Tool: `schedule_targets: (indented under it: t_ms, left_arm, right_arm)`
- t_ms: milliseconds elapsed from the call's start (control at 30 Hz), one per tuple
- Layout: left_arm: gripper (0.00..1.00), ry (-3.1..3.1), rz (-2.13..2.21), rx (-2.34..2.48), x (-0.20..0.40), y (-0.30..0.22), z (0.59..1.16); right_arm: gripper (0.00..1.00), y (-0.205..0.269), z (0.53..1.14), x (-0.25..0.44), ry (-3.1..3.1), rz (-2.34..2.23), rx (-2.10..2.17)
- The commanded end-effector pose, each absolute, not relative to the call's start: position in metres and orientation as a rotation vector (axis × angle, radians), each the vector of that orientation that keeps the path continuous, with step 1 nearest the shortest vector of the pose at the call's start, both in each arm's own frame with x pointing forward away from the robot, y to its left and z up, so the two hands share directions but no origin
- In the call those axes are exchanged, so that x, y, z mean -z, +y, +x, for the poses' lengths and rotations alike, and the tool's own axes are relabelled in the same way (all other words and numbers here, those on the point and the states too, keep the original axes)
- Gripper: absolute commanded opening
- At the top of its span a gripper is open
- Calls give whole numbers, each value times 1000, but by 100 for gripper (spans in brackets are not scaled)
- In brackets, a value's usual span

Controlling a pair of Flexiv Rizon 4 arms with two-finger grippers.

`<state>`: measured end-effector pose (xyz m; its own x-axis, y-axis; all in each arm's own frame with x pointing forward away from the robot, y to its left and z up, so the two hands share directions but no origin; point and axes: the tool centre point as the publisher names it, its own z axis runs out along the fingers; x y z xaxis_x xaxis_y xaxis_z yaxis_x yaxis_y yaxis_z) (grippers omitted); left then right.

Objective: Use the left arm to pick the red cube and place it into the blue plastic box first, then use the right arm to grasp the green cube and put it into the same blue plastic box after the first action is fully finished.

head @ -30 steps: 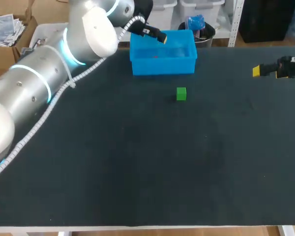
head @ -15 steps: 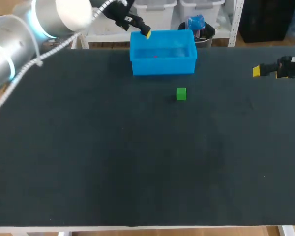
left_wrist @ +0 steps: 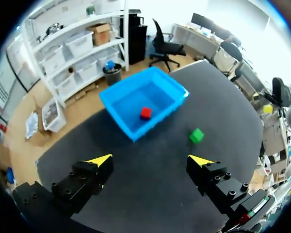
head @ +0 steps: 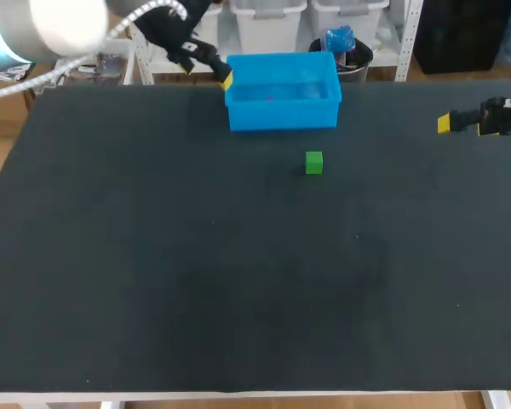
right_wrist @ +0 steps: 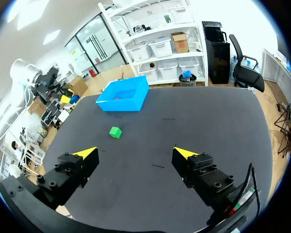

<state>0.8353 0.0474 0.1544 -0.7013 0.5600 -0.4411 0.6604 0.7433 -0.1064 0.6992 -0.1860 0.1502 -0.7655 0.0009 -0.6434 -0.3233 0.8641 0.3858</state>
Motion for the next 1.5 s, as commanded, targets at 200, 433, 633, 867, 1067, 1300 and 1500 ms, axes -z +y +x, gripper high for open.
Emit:
schedule_targets:
  t_ms: [200,433,633,867,1067,1300,1500]
  left_arm:
    - [100,2120,769,542,-149,127,732]
    - [100,2106,774,570,-146,128,728]
    - [100,2113,802,599,-148,120,726]
    - [100,2175,841,593,-150,116,728]
    - [100,2246,850,584,-147,118,729]
    - [100,2264,851,565,-145,119,729]
    - [100,2264,851,565,-145,119,729]
  right_arm:
    - [100,-186,700,-150,2372,-233,-639]
    - [100,-186,700,-150,2372,-233,-639]
    - [100,-186,700,-150,2372,-233,-639]
    - [100,-186,700,-150,2372,-233,-639]
    - [100,-186,700,-150,2372,-233,-639]
    - [100,-186,700,-150,2372,-233,-639]
    - [100,-182,704,-150,2394,-245,-626]
